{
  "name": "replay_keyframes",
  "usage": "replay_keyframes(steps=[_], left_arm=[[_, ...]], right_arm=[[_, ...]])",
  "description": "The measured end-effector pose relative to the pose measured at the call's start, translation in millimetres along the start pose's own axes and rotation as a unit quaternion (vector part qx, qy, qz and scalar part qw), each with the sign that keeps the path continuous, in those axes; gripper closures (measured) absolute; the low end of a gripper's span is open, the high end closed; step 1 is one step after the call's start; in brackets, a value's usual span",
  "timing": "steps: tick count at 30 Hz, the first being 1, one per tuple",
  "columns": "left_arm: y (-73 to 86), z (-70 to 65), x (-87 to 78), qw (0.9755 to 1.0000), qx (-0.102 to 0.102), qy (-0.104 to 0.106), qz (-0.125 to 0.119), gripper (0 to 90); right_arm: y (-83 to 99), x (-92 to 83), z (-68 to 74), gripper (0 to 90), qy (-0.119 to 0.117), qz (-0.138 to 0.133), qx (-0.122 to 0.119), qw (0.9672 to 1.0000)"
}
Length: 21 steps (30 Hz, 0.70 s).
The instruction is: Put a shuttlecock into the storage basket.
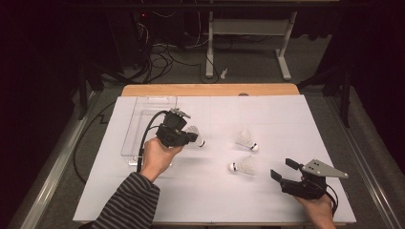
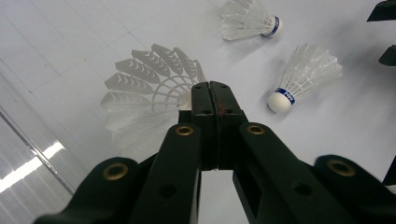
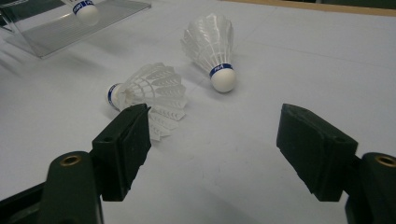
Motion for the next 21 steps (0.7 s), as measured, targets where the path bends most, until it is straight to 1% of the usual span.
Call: replay_keyframes(steps=[3,5,6,10,12,21], left_arm=[[-1.8,0.3,-3.2,1.0,-0.002,0.001,-0.006,89.7],[-2.3,1.0,-4.5,1.0,0.0,0.001,-0.005,89.7],[-3.2,1.0,-5.1,1.0,-0.003,0.001,-0.009,89.7],[-5.9,2.6,-9.8,0.9999,-0.006,0.001,-0.015,89.7],[-7.5,3.8,-12.9,0.9998,-0.004,0.001,-0.018,89.7],[-12.4,6.9,-19.2,0.9995,-0.01,0.002,-0.031,89.7]], right_arm=[[-0.1,0.1,-0.1,26.9,0.0,0.0,0.001,1.0],[-0.1,0.1,-0.1,26.8,-0.001,0.0,0.001,1.0],[0.1,0.2,-0.2,26.8,-0.001,0.0,0.001,1.0],[0.0,0.1,0.0,26.8,-0.001,0.0,0.001,1.0],[0.0,0.0,-0.1,26.8,-0.001,0.0,0.002,1.0],[0.1,-0.1,-0.5,26.8,0.0,-0.001,0.002,1.0]])
Point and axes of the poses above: each handheld gripper's, and its own axes: x roughly forward along the jaws, y roughly out of its underside, z roughly to its left, the point moved 5 cm from there along x, roughly forward along the jaws, and after that the axes turned 12 degrees about -x, right-handed, at the moved point
